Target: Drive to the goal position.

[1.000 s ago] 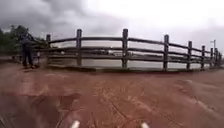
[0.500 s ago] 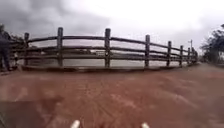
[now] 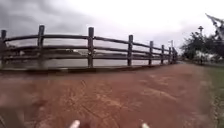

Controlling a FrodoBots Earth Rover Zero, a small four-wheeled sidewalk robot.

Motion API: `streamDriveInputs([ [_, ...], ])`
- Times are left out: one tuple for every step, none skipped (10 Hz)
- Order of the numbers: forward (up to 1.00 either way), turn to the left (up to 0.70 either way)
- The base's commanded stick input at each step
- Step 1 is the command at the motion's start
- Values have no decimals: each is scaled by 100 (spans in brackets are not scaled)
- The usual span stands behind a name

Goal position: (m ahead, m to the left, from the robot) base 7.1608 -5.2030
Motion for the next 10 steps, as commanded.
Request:
streamDriveInputs([
  [0, -45],
  [0, -45],
  [0, -45],
  [0, -45],
  [0, -45],
  [0, -45],
  [0, -45],
  [0, -45],
  [0, -45],
  [51, -32],
])
